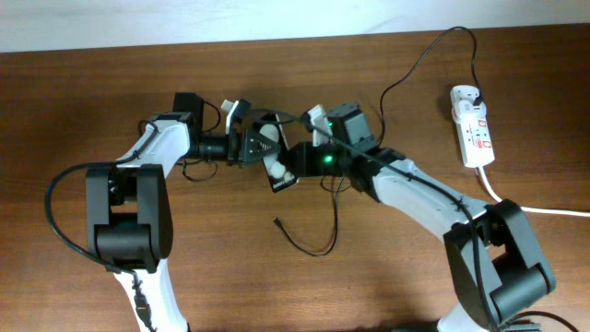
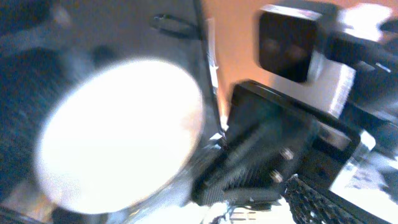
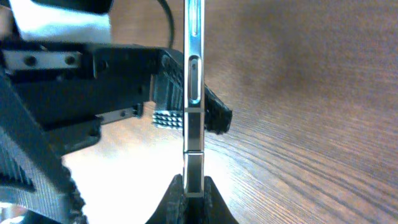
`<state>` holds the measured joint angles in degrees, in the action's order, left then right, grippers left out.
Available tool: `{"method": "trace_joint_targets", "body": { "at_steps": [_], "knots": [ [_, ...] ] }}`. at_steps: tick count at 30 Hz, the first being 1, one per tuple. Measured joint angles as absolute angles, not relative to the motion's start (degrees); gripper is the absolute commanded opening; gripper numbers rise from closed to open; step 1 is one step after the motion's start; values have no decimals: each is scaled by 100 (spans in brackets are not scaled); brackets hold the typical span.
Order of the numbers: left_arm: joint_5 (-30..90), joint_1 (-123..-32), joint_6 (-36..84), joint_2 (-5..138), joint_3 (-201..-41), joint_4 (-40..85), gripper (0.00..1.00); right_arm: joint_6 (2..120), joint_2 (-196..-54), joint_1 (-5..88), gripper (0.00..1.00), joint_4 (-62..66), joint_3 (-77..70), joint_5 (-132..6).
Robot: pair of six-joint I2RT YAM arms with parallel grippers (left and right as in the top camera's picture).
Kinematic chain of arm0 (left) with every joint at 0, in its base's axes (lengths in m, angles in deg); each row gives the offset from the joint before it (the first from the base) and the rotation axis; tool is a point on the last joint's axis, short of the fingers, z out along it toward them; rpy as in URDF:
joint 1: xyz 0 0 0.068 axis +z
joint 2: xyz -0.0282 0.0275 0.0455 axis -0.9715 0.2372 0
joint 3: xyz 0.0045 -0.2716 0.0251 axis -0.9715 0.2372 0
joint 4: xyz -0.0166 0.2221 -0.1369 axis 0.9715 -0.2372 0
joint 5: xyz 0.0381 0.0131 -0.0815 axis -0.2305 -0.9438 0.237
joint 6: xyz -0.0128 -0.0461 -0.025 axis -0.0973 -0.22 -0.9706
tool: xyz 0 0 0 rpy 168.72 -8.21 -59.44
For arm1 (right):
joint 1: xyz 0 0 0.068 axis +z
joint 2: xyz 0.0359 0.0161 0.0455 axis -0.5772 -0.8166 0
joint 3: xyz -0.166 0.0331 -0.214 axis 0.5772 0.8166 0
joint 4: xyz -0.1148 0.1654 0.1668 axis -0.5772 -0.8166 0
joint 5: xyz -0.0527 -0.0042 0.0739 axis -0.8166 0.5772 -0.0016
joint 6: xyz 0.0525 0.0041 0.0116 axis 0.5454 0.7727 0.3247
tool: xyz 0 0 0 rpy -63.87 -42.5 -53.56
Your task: Plug charger to phone and switch on socket
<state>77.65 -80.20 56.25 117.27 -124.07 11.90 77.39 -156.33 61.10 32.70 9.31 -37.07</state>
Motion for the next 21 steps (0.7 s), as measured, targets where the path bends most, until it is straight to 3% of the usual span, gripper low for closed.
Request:
{"method": "trace_joint_targets", "body": {
  "at_steps": [5, 11, 15, 16, 17, 20, 21],
  "knots": [
    [8899, -8046, 6060, 11736, -12400, 1179, 87, 8237, -15642, 5856, 4, 4035, 937, -2993],
    [8621, -7891, 6021, 10639, -12332, 1227, 84, 8318, -15463, 5854, 4, 4511, 743, -2422],
    [8490, -7624, 5772, 9815, -12315, 1472, 65, 8342, -15356, 5876, 4, 4896, 610, -1889],
    [8473, -7611, 5761, 9764, -12315, 1529, 58, 8342, -15349, 5876, 4, 4900, 603, -1828],
    [8444, -7592, 5750, 9729, -12313, 1592, 43, 8342, -15349, 5876, 4, 4896, 603, -1701],
    [8331, -7548, 5746, 9729, -12308, 1623, 40, 8405, -15338, 5876, 4, 4898, 603, -1524],
    [8331, -7544, 5746, 9729, -12308, 1623, 34, 8429, -15340, 5876, 4, 4892, 603, -1478]
  ]
}}
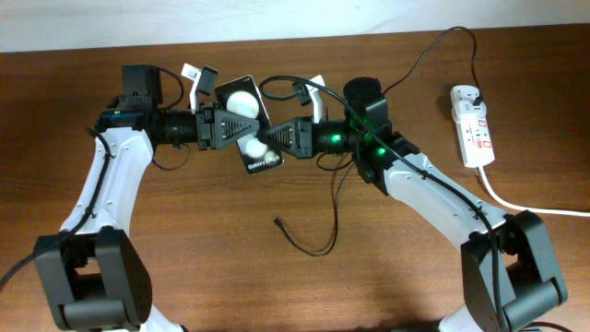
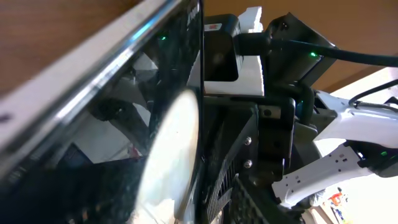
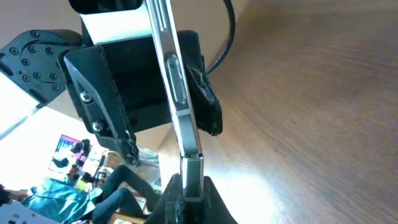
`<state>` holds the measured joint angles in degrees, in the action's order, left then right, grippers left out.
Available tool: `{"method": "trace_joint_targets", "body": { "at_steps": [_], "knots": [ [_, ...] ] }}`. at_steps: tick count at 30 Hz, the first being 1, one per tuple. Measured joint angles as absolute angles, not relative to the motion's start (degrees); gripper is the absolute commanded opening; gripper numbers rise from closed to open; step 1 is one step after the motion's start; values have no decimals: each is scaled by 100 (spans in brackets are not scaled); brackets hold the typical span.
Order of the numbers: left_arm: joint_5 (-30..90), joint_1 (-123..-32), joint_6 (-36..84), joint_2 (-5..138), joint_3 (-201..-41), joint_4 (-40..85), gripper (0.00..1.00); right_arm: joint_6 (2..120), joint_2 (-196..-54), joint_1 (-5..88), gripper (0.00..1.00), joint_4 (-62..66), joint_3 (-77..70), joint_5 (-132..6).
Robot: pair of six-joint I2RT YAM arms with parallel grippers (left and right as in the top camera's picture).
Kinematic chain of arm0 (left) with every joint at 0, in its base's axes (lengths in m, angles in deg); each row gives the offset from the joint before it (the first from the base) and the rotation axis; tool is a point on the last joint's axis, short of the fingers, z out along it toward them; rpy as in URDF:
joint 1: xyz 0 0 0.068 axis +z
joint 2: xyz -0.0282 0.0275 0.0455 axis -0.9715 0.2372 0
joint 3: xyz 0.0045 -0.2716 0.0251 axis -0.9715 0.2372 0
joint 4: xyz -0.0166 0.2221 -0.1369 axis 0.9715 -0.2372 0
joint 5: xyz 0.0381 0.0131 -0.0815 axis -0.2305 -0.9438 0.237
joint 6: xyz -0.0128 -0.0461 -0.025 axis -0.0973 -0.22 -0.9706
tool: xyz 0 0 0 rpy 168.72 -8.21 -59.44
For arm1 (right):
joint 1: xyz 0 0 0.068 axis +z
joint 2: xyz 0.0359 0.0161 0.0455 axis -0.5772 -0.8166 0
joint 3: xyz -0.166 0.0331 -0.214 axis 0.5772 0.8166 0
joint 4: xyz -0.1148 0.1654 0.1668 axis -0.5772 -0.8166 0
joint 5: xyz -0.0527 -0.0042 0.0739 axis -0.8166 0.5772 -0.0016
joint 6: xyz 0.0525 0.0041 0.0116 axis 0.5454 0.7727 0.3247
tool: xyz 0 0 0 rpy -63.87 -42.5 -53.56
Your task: Plug charger to phone and switch on socket
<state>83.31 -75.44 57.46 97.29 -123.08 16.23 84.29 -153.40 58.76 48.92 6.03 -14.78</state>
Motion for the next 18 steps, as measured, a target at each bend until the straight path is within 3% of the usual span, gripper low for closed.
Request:
{"method": "trace_joint_targets", "body": {
  "at_steps": [1, 2, 3, 9, 15, 18],
  "knots": [
    [8337, -7544, 5746, 9729, -12306, 1625, 27, 8429, -15340, 5876, 4, 4887, 603, -1443],
    [8318, -7537, 5750, 9725, -12304, 1651, 5, 8432, -15340, 5876, 5, 4870, 610, -1316],
    [8300, -7522, 5765, 9718, -12304, 1662, 0, 8429, -15340, 5876, 5, 4874, 610, -1238],
    [8514, -7509, 5785, 9707, -12302, 1682, 0, 8429, -15323, 5832, 5, 4894, 605, -1061],
    [8604, -7509, 4963, 9707, -12295, 1695, 0, 7778, -15323, 5815, 5, 4894, 596, -1023],
    [8621, -7522, 4583, 9707, -12293, 1752, 0, 7584, -15323, 5799, 13, 4876, 596, -1006]
  ]
}}
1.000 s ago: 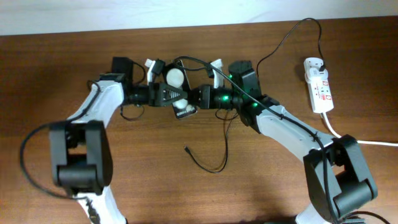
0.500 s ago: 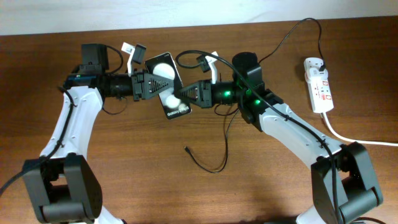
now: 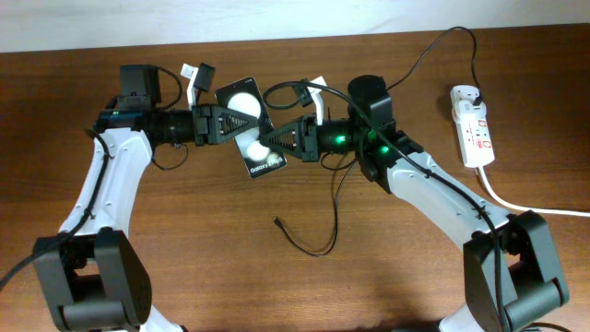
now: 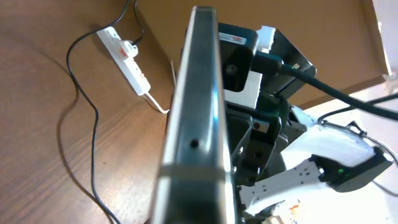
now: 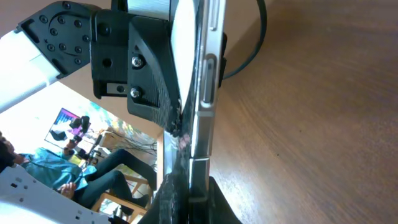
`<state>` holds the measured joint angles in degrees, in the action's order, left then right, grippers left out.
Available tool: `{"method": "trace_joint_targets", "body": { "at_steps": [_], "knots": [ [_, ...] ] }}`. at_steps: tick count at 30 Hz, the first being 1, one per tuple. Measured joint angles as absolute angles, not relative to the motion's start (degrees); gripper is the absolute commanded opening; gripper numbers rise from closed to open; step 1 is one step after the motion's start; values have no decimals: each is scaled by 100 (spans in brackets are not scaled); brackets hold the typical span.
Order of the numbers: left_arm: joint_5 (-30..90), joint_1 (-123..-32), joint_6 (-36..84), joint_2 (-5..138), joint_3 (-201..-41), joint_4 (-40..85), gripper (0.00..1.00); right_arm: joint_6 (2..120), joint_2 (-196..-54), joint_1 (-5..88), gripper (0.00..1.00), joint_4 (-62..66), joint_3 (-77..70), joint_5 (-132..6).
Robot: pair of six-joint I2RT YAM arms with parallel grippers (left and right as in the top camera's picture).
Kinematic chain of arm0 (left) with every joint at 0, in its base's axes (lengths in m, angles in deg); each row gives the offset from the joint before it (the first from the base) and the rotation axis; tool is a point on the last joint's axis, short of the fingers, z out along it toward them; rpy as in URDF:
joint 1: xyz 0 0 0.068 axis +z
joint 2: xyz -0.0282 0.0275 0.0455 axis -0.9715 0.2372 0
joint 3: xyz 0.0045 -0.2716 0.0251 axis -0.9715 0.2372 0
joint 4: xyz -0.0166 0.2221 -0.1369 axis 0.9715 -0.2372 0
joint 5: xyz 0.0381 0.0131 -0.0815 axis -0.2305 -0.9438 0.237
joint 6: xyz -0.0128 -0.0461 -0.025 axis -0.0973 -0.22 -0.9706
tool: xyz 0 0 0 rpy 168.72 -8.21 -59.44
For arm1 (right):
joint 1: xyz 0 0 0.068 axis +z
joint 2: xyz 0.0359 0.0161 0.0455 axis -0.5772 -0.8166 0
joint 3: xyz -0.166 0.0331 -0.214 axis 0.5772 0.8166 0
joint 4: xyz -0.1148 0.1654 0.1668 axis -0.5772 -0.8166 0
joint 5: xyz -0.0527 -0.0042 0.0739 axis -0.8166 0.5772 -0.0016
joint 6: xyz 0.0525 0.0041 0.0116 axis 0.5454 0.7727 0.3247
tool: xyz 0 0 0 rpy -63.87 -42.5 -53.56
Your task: Plug charger to phone and switch on socket
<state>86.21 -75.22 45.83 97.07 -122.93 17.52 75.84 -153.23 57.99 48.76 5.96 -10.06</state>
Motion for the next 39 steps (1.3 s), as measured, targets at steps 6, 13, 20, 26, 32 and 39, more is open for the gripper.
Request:
{"method": "trace_joint_targets", "body": {
  "at_steps": [6, 13, 20, 26, 32, 39],
  "knots": [
    [8145, -7550, 3790, 9675, -12291, 1726, 0, 7022, -15375, 5834, 77, 4750, 666, -1301],
    [5867, -7607, 3449, 9380, -12330, 1184, 0, 6880, -15601, 5651, 99, 4610, 813, -1677],
    [1887, -9056, 3405, 9375, -12040, 880, 0, 6799, -15622, 4984, 99, 2284, 870, -2558],
    [897, -9506, 3339, 9729, -11795, 934, 0, 6799, -15636, 4958, 99, 1246, 883, -4022],
    [816, -9506, 3317, 10131, -11779, 976, 4, 6797, -15636, 4958, 99, 1242, 883, -4538],
    [770, -9502, 3298, 10398, -11731, 1171, 9, 6799, -15636, 4958, 99, 1242, 883, -4577]
  ]
}}
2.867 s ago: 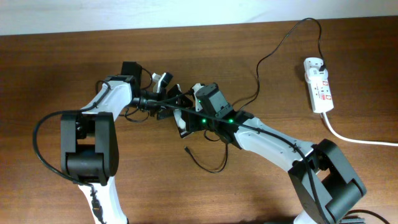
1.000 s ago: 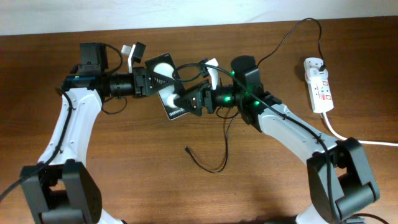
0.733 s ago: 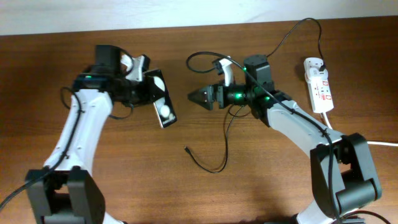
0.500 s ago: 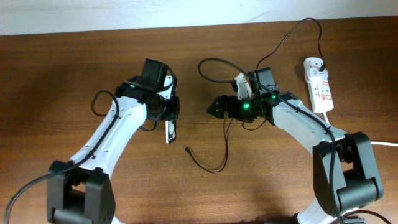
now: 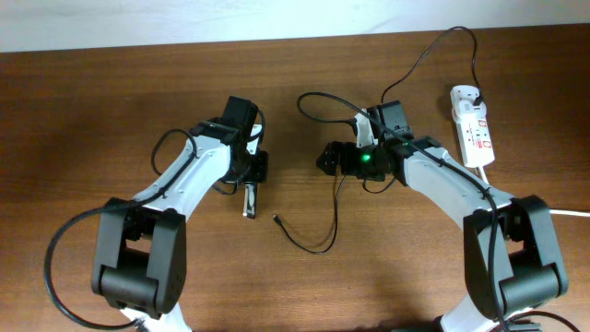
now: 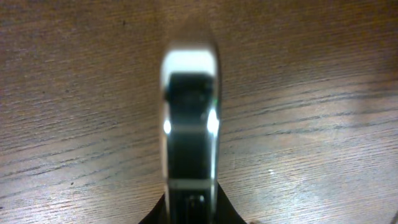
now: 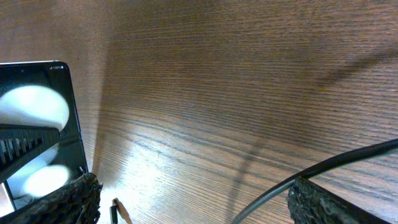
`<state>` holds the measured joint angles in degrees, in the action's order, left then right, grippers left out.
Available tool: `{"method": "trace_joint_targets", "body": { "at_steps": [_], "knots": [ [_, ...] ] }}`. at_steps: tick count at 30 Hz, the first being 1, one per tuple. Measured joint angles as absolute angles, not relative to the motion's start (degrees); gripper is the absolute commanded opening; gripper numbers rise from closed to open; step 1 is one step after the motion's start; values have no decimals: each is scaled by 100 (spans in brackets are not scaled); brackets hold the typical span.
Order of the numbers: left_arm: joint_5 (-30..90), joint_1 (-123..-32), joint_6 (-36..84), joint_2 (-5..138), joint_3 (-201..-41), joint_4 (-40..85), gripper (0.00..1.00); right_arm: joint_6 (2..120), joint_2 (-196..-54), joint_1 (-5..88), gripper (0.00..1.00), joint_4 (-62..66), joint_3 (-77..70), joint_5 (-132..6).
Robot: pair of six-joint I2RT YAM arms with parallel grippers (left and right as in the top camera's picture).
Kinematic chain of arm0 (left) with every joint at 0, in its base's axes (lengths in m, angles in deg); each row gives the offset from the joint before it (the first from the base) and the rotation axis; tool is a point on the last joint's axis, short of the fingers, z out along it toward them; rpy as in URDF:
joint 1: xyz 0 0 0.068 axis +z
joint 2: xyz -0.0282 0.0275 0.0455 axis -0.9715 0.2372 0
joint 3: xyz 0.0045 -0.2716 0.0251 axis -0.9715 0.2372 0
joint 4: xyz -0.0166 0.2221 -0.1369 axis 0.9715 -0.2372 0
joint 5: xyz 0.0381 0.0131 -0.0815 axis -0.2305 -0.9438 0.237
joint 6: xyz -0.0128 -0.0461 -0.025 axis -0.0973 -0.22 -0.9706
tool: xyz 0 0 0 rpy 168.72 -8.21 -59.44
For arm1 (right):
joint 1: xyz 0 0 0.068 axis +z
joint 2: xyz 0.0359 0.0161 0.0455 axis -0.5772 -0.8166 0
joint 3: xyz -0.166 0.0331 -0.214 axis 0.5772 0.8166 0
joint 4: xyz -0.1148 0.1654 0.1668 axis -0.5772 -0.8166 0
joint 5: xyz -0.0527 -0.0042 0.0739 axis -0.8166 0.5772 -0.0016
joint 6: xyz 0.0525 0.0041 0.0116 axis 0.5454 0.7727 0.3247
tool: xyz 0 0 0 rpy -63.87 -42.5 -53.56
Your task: Plug charger to phone and switch on socket
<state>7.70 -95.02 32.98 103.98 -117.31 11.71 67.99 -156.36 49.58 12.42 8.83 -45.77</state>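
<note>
My left gripper (image 5: 250, 183) is shut on the phone (image 5: 249, 199), which stands on edge at the table's middle. In the left wrist view the phone (image 6: 189, 118) shows only its thin side, rising from between my gripper (image 6: 189, 210) jaws. My right gripper (image 5: 324, 159) is open to the right of the phone, with nothing in it. From the right wrist the phone's glossy screen (image 7: 37, 124) is at the left, and the wide-apart fingers (image 7: 71, 200) frame bare wood. The charger plug (image 5: 277, 220) lies loose in front of the phone, also seen as a small black tip (image 7: 114, 210).
The black charger cable (image 5: 332, 217) loops across the middle and runs back under the right arm to the white power strip (image 5: 472, 124) at the far right. A white lead leaves the strip toward the right edge. The table is dark wood (image 5: 92, 111).
The phone was held up between both grippers at the back middle. Now my right gripper has let go and sits to the right, open. My left gripper alone holds the phone, lower and nearer the front.
Both grippers met on the phone at the table's middle, the right one shut on its edge. Then the phone was higher and further back, held by both, its back facing the overhead camera. Now only my left gripper holds it, edge-on, near the loose plug.
</note>
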Motion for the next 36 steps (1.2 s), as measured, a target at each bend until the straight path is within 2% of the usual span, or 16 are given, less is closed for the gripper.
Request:
{"method": "trace_joint_targets", "body": {
  "at_steps": [6, 13, 19, 20, 22, 24, 27, 31, 36],
  "knots": [
    [762, -9502, 3298, 10398, -11716, 1230, 15, 6799, -15636, 4958, 99, 1242, 883, -4577],
    [749, -9502, 3298, 10398, -11585, 1409, 14, 6799, -15636, 4958, 99, 1242, 883, -4577],
    [727, -9539, 3298, 10398, -11559, 1426, 20, 6797, -15636, 4958, 99, 1242, 883, -4577],
    [705, -9574, 3298, 10398, -11554, 1426, 20, 6799, -15636, 4958, 99, 1242, 883, -4577],
    [469, -9751, 3252, 10398, -11554, 1426, 11, 6801, -15636, 4958, 99, 1242, 883, -4577],
    [355, -9869, 3151, 10398, -11554, 1444, 10, 6801, -15636, 4958, 99, 1242, 883, -4577],
    [211, -9981, 3066, 10398, -11554, 1446, 16, 6797, -15636, 4958, 99, 1242, 883, -4580],
    [128, -9996, 3059, 10398, -11537, 1446, 20, 6797, -15636, 4958, 99, 1242, 883, -4580],
    [108, -10002, 3046, 10398, -11417, 1487, 7, 6799, -15636, 4958, 99, 1244, 883, -4580]
  ]
}}
